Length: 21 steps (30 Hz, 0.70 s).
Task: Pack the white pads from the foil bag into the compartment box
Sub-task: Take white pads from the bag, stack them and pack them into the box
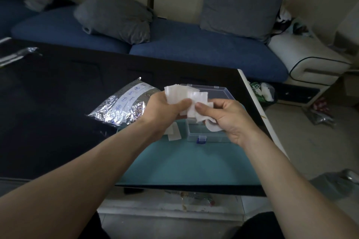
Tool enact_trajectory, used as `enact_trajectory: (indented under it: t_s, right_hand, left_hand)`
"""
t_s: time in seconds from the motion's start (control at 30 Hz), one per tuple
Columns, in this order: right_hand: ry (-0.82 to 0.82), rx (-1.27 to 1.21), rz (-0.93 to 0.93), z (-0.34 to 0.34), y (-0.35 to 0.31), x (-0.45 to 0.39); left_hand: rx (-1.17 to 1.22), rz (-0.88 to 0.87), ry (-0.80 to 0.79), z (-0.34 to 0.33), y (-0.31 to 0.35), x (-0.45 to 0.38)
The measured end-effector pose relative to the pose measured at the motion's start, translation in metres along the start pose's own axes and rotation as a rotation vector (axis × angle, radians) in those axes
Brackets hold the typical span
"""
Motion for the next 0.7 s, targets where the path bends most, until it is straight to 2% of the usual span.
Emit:
enact_trajectory:
  t_s: [0.17,0.4,0.5,0.6,0.7]
  right_hand:
    - [0.024,-0.083,-0.039,0.000,0.000,-0.002]
    - [0.009,-0.406,-0.061,0.003,-0.007,0.001]
    - [-0.043,-0.284,-0.012,-0.001,-0.007,0.002]
    - [0.042,-0.071,0.038,-0.004,-0.003,0.001]
    - [0.106,0.003,0.029,-0.005,0.002,-0.003]
  left_hand:
    - [0.034,-0.003,0.045,0.003,0.000,0.000]
    - [0.216,0.049,0.147,0.006,0.001,-0.001]
    - [0.200,0.066,0.149,0.007,0.000,0.000]
    - [0.188,0.046,0.099,0.003,0.002,0.003]
    - [0.155,0.055,0.042,0.000,0.001,0.005]
Point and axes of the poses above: each hand's wrist, its own x-axis away from the middle knuckle, its own z-axis out of the back of the hand, y = z × x, the point moved 3 cm from there along -x, towards the middle knuckle, and after that the axes turned 7 degrees about -z, right-handed, at the moved point
